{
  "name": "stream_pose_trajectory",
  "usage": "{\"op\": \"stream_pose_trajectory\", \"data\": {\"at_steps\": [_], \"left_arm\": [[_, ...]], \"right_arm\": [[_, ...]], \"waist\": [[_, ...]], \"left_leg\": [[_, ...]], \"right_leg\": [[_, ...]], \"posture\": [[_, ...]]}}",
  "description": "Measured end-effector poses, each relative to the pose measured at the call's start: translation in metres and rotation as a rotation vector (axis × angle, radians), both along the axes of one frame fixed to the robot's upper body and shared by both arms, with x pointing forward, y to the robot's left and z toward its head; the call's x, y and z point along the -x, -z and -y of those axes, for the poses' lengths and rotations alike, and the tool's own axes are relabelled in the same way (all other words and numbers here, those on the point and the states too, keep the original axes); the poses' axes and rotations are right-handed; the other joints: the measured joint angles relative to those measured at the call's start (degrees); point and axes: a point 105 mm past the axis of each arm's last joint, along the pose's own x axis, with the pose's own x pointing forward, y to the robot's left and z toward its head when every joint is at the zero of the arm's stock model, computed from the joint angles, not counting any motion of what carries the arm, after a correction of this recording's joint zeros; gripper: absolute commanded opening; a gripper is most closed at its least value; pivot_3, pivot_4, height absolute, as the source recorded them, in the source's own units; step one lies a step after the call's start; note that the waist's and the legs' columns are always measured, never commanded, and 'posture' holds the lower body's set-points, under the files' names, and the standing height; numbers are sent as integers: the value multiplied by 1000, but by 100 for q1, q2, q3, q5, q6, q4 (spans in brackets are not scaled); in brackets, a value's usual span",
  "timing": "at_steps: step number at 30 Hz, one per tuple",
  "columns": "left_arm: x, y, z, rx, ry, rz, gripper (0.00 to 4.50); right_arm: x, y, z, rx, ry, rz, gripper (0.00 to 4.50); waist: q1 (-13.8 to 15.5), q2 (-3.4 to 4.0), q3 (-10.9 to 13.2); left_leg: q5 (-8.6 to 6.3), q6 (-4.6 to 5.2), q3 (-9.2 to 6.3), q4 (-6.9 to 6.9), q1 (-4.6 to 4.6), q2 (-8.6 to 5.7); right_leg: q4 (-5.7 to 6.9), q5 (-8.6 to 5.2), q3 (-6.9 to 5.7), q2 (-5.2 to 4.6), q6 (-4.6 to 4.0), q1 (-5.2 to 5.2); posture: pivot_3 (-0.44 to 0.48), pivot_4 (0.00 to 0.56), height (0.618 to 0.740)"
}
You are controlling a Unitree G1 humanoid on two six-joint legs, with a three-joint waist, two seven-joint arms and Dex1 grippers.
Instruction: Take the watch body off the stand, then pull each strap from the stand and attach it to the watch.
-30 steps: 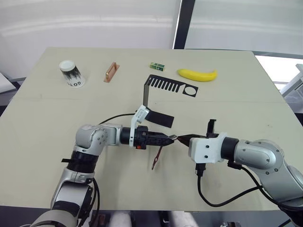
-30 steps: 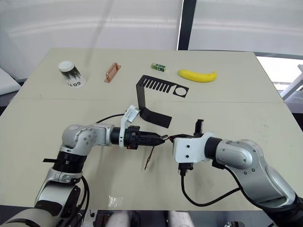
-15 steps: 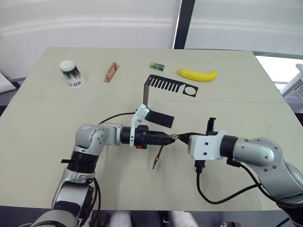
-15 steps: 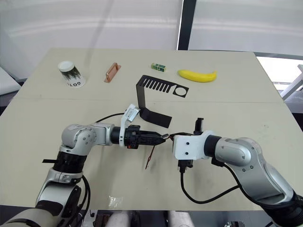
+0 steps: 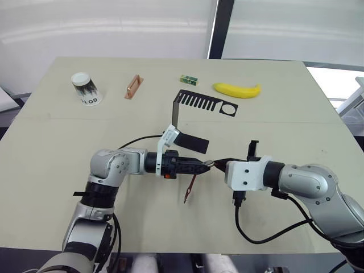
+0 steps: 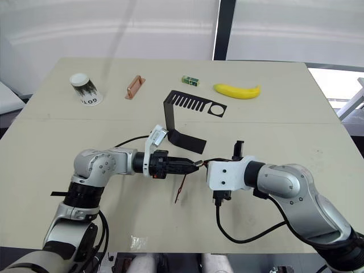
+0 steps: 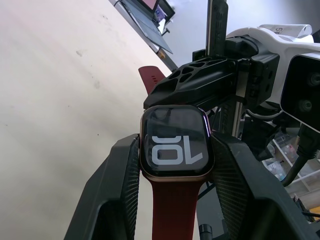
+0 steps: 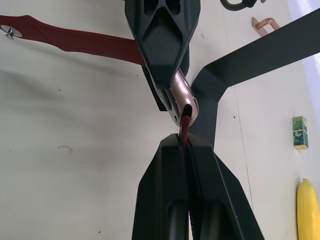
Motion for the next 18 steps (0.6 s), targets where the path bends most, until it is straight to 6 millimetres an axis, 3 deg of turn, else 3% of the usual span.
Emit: {"op": "stream_pose_trajectory", "data": {"at_steps": [18], "left_arm": [[0,-1,1,6,0,2,1610]], "right_arm": [[0,0,0,0,4,-2,0]], "waist": [[0,0,0]], "left_leg": [[0,0,0,0,0,0]], "right_leg": [[0,0,0,0,0,0]], "posture": [[0,150,740]]}}
